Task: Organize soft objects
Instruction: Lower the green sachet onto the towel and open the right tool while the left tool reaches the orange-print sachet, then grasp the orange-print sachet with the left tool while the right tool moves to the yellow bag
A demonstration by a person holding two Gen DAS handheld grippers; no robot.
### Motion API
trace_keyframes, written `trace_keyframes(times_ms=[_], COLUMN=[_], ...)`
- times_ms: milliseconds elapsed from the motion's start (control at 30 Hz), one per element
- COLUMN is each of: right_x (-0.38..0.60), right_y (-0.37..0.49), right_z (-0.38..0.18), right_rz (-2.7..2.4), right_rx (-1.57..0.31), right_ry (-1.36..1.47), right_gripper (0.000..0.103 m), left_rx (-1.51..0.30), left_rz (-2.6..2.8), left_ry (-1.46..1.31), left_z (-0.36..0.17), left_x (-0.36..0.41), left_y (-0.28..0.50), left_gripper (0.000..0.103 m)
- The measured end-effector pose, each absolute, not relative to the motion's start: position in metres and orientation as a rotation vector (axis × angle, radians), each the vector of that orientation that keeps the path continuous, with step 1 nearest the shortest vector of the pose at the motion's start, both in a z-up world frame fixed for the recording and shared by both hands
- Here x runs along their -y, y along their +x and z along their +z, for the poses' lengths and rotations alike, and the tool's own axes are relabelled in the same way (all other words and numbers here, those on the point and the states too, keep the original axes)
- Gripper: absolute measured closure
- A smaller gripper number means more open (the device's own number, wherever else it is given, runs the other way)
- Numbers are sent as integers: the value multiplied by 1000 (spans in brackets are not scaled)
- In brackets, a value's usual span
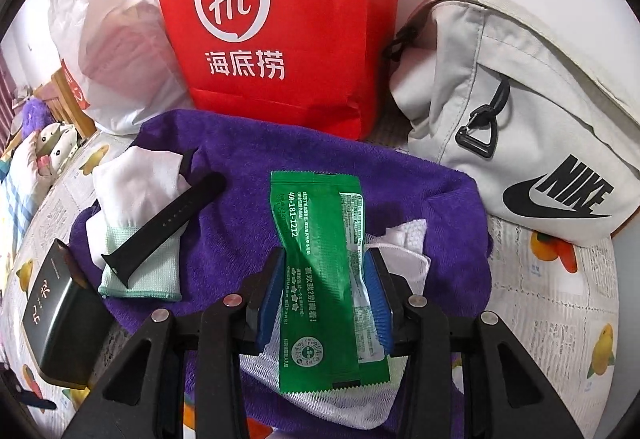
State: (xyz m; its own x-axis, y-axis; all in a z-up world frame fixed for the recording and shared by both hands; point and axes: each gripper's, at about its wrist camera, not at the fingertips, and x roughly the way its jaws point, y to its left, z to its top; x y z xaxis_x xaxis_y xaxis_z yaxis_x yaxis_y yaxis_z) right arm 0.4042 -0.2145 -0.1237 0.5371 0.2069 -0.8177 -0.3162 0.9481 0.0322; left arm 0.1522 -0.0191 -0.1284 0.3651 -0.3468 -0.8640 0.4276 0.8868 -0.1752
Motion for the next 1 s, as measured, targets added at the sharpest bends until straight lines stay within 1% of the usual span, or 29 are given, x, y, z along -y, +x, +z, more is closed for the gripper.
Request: trace_keyframes(times_ms=[33, 100, 133, 167, 200, 233, 267, 433, 500, 533, 667, 867, 1000], right_x=[215, 215, 215, 216, 216, 217, 217, 221, 224, 225, 232, 241, 245], right_y=[404, 404, 404, 404, 403, 403, 403, 398, 393, 391, 380, 359, 344], right_z=[-124, -125, -125, -125, -124, -124, -123, -119, -116, -115, -109, -96, -87], right_rz=[309, 310, 311, 313, 314, 314, 314, 297, 298, 293, 289, 283, 278], right_rx=[-957, -960, -960, -959, -951, -946, -943, -930, -926, -922, -915, -888, -872], right_ry=[-127, -131, -131, -131, -128, -126, -123, -124, -127, -131, -122, -125, -138], right_gripper=[61, 57, 50, 47, 40, 32, 27, 27, 27, 27, 27, 27, 27], left_rx=[-1099, -1119, -1131, -1137, -1142, -1150, -1156, -1195, -1201, -1196, -1193, -1179, -1144], left_rz=[-505, -520, -525, -527, -527, -525, -521, -531, -535, -540, -542, -497, -457], left_ry=[82, 74, 69, 68, 69, 68, 66, 73, 75, 75, 89, 103, 166], left_z=[-132, -136, -139, -141, -143, -145, -146, -156, -159, -159, -160, -163, -165], left_x=[20, 21, 22, 23, 24, 25, 26, 32, 34, 35, 41, 49, 58], left_y=[152, 150, 149, 148, 148, 147, 147, 146, 145, 144, 143, 142, 137], left_gripper=[52, 52, 52, 52, 52, 50, 46, 45, 41, 38, 32, 30, 30])
